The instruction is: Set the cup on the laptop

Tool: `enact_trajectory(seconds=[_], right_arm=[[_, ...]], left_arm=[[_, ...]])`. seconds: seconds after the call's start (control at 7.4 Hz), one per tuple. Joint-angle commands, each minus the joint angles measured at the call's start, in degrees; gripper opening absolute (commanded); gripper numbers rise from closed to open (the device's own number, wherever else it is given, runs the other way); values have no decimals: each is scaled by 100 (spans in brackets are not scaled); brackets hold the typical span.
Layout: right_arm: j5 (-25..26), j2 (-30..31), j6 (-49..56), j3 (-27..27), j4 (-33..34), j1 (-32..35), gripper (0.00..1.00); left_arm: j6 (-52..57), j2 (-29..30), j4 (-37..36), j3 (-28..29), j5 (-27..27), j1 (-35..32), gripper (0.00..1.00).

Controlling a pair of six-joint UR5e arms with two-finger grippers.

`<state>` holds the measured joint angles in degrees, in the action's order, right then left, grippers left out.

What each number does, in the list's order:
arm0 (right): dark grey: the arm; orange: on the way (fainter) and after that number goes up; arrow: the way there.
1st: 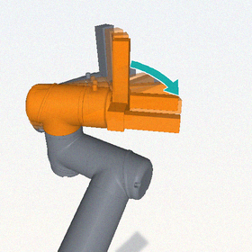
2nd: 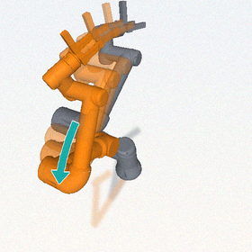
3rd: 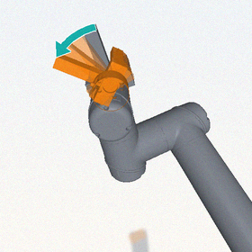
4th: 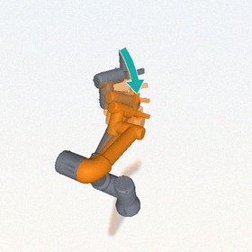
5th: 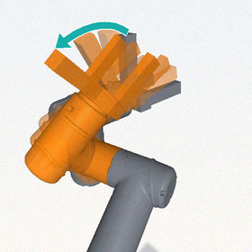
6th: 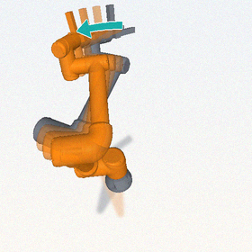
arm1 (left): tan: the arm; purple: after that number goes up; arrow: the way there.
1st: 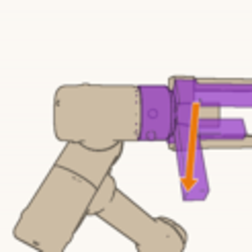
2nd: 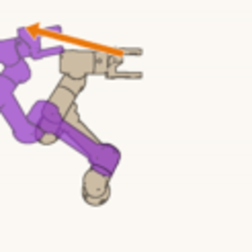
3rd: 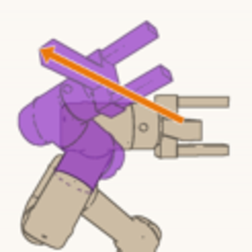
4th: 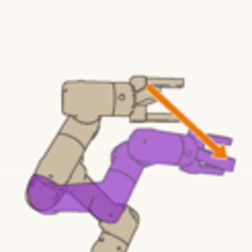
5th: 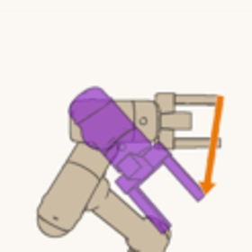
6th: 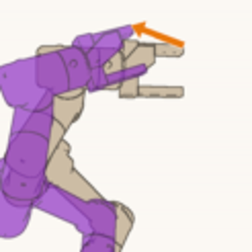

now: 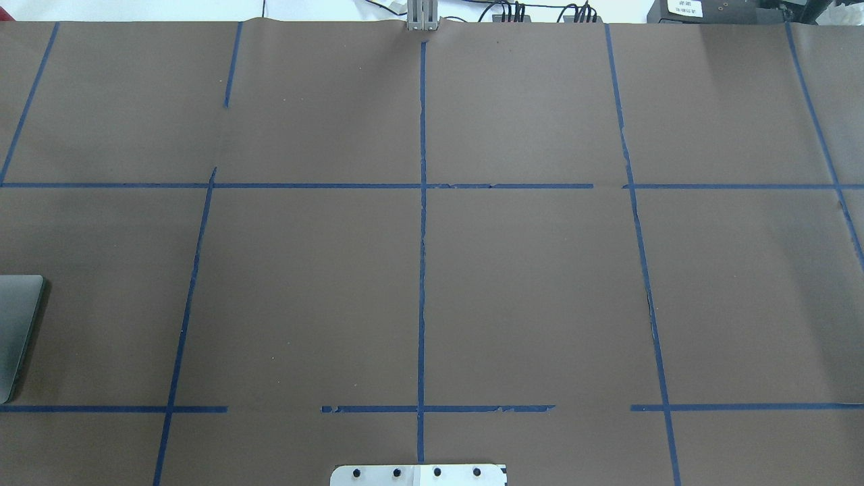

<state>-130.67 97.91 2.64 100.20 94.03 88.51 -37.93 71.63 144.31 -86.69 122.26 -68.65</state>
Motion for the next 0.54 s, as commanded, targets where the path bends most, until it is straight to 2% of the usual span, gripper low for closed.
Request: enact_trajectory(seconds=[0.0,0.41], right_arm=[[-2,0,0,0,-8,0,100],[6,0,0,0,-8,0,100]], left_arm=[[-47,0,0,29,52,19,10],[-48,0,-9,38,367,115,14]])
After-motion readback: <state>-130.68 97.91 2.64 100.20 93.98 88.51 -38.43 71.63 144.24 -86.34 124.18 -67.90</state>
